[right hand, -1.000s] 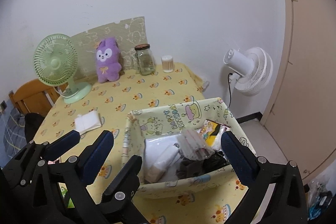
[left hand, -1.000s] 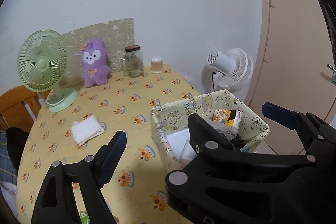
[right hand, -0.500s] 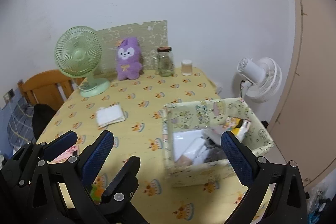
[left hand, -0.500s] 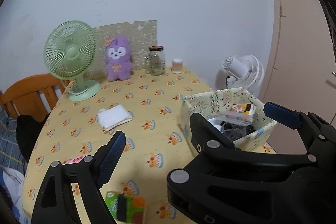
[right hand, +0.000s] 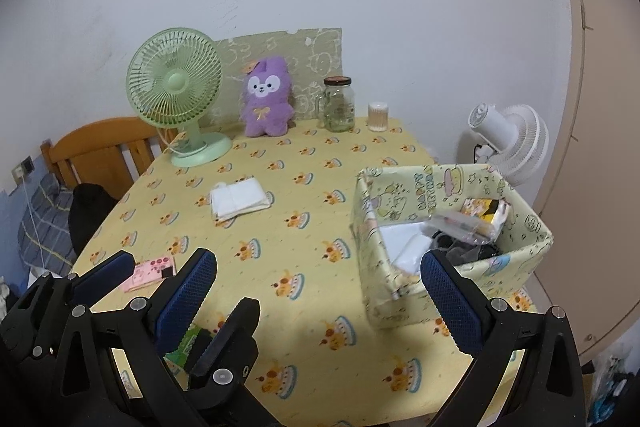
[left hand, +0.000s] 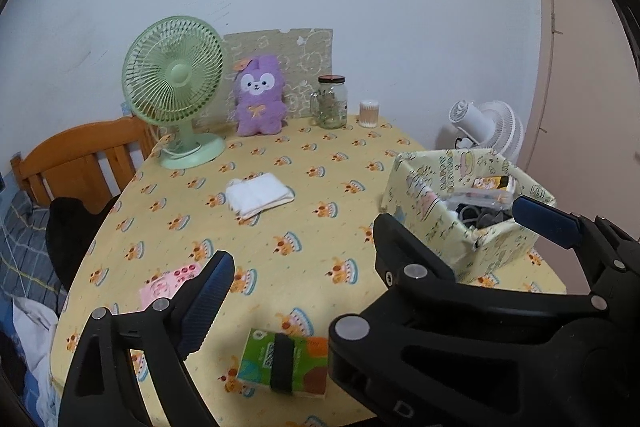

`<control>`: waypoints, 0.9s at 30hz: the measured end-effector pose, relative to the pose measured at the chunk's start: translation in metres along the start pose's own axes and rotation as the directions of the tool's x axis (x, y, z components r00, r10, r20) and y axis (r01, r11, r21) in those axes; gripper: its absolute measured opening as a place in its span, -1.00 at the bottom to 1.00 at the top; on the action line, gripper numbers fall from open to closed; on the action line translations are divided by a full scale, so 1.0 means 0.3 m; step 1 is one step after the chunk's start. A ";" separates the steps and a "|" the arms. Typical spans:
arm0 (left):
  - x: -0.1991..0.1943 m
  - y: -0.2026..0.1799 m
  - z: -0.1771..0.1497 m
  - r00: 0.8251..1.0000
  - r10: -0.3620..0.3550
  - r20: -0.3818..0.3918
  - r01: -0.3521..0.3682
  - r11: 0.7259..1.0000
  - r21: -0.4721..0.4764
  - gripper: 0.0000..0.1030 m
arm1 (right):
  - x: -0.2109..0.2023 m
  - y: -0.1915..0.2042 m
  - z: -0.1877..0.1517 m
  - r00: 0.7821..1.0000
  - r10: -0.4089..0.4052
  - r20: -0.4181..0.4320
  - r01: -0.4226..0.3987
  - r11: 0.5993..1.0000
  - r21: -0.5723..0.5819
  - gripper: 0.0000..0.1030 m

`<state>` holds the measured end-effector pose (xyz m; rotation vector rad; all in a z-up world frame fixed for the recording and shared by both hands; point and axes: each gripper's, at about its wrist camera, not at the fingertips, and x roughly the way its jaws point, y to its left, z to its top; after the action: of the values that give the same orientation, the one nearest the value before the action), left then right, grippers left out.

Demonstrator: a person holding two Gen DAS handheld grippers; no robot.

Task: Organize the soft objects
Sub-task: 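Move both tools back toward the green tissue pack on the table, then grasp the green tissue pack with the left tool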

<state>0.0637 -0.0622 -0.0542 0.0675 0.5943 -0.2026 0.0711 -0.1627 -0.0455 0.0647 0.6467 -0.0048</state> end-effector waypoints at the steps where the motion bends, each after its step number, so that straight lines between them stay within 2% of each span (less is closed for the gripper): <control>1: 0.002 0.007 -0.011 1.000 0.003 -0.003 -0.003 1.000 -0.001 0.80 | 0.003 0.005 -0.007 1.000 0.002 -0.002 -0.002 1.000 0.000 1.00; 8: 0.054 0.047 -0.091 0.998 0.016 -0.054 -0.017 0.999 -0.034 0.81 | 0.065 0.048 -0.079 0.999 0.020 -0.045 -0.022 0.999 -0.034 1.00; 13: 0.080 0.049 -0.136 0.998 0.019 -0.067 -0.020 1.000 -0.010 0.82 | 0.094 0.054 -0.132 0.998 0.035 -0.047 -0.036 0.999 -0.029 1.00; 27: 0.219 0.057 -0.246 0.985 0.004 -0.172 -0.006 1.000 -0.013 0.84 | 0.227 0.055 -0.243 0.993 -0.002 -0.120 -0.005 0.998 -0.060 1.00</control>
<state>0.0800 -0.0476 -0.1520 0.0737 0.7677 -0.1892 0.0820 -0.1406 -0.1437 0.0071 0.7666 0.0198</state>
